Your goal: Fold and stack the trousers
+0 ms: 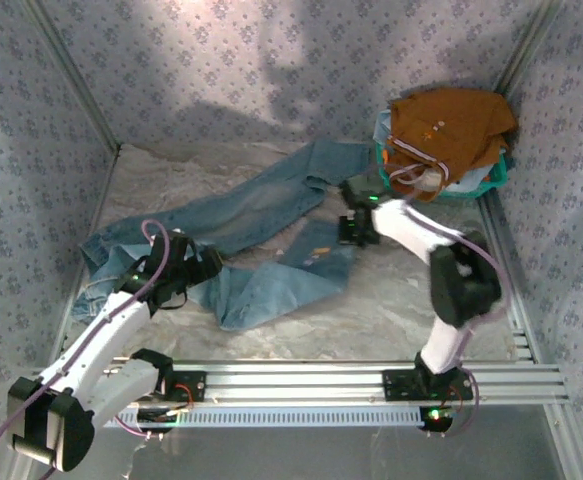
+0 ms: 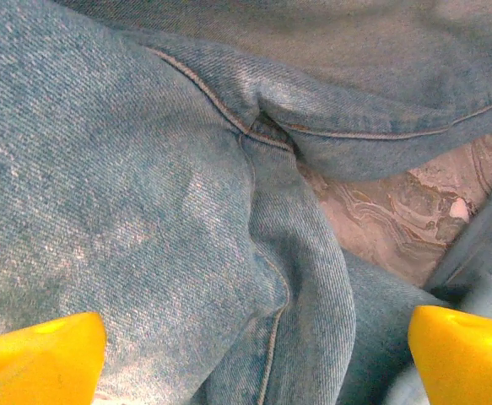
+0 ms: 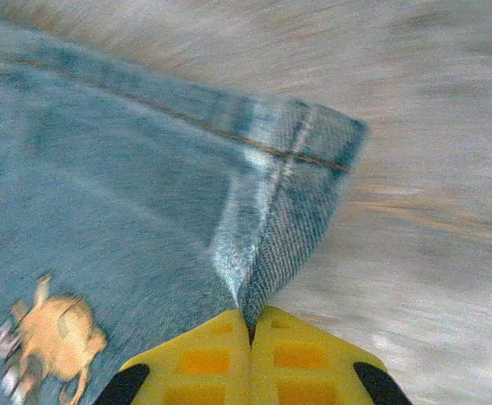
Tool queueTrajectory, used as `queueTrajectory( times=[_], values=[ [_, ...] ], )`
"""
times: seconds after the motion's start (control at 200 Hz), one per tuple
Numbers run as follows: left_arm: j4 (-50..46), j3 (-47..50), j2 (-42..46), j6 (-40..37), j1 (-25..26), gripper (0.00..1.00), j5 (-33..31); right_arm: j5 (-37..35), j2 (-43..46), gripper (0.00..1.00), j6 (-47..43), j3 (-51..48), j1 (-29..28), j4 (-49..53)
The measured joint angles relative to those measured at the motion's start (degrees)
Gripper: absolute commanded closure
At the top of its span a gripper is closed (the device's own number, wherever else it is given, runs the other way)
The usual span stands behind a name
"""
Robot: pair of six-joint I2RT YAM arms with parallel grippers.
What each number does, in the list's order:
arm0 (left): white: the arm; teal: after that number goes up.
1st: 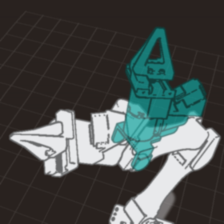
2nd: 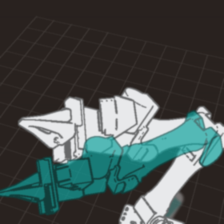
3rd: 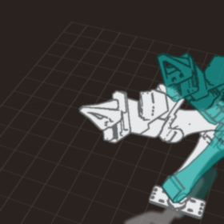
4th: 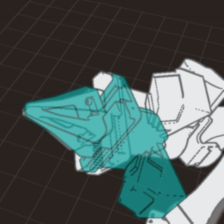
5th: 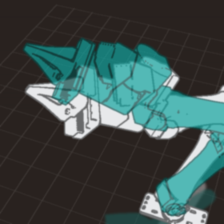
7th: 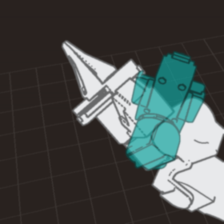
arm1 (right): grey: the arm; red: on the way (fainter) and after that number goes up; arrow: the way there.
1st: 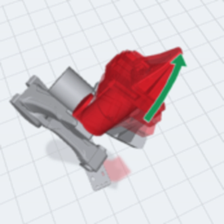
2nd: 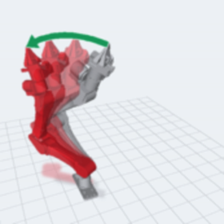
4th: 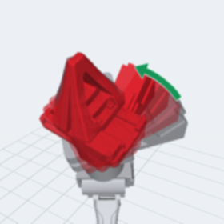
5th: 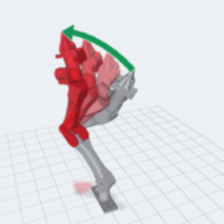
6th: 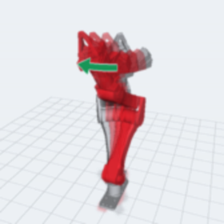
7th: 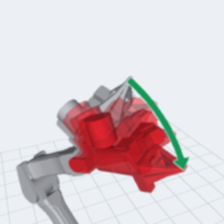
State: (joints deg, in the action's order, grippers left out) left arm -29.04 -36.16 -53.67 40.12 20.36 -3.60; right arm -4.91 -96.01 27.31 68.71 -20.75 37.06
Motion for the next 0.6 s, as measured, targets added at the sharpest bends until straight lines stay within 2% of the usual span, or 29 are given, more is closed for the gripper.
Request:
queueTrajectory(
  times=[0.155,0.17,0.2,0.22,0.24,0.31,0.375,0.455,0.53,0.6],
  values=[
    [1.49,-1.73,-4.52,-0.28,0.02,0.08,1.73,-1.03,17.86,1.0,3.21,-14.27,19.65,-1.07],
    [1.62,-2.14,-5.14,-0.44,0.02,0.08,1.95,-1.31,19.3,0.95,3.54,-15.43,21.55,-0.92],
    [1.81,-3.13,-6.29,-0.57,0.02,0.08,2.45,-1.38,21.84,0.69,4.26,-17.77,25.03,-0.9],
    [1.9,-3.87,-7.02,-0.66,0.02,0.08,2.8,-1.18,22.86,0.57,4.46,-18.78,26.43,-0.85],
    [2.08,-4.59,-7.74,-0.74,0.04,0.08,3.02,-1.36,24.74,0.52,5.22,-20.37,28.87,-0.68],
    [2.23,-7.63,-9.9,-1.31,0.52,0.08,3.87,-1.79,28.83,0.47,6.47,-23.47,33.9,0.04],
    [2.29,-10.21,-11.41,-1.9,1.25,0.08,4.42,-1.84,31.19,0.47,7.04,-24.74,35.71,0.52],
    [2.29,-12.33,-12.37,-2.4,2.08,0.08,4.48,-1.29,32.44,0.46,7.65,-24.96,35.04,0.72],
    [2.27,-13.0,-12.5,-2.58,3.04,0.08,4.44,-0.37,32.81,0.42,7.65,-24.94,32.79,0.7],
    [2.05,-13.03,-12.61,-2.54,4.5,0.09,4.26,1.38,32.3,0.41,7.13,-24.39,28.22,0.59]
  ],
)
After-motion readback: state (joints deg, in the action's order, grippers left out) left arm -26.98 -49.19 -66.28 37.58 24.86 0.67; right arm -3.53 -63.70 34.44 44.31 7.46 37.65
